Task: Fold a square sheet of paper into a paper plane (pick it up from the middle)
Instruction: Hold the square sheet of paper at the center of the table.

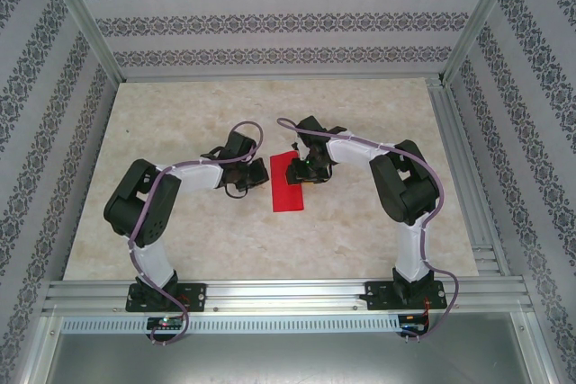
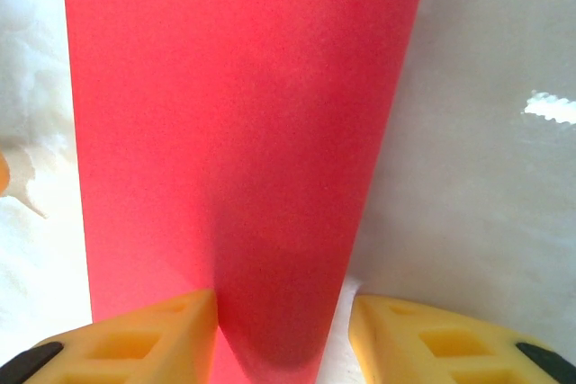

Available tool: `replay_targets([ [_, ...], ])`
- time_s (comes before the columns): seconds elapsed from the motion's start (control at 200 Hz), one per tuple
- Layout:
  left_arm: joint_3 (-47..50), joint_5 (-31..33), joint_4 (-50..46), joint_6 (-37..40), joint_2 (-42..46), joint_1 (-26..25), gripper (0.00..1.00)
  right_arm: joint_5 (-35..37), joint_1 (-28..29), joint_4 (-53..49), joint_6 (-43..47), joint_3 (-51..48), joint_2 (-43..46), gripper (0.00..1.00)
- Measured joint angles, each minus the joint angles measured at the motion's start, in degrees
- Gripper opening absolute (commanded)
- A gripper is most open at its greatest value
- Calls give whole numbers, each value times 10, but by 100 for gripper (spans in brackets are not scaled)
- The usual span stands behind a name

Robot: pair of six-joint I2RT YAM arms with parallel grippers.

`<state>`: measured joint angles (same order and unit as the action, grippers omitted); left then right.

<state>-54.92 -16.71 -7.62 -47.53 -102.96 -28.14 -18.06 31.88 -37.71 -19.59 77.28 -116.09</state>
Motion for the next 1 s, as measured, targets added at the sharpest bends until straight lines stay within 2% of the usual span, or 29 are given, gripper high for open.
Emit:
replay_targets([
  [0.285, 2, -48, 63, -25, -2, 0, 7, 0, 0, -2, 0, 3, -2, 47],
  [0.545, 2, -81, 73, -29, -31, 0, 7, 2, 3, -9, 0, 9, -5, 48],
  [0.784, 2, -79, 81, -34, -30, 0, 7, 7, 4, -13, 0, 12, -7, 47],
  [0.999, 31, -58, 103, -47, 6, 15, 7, 9, 4, -16, 2, 14, -9, 47],
])
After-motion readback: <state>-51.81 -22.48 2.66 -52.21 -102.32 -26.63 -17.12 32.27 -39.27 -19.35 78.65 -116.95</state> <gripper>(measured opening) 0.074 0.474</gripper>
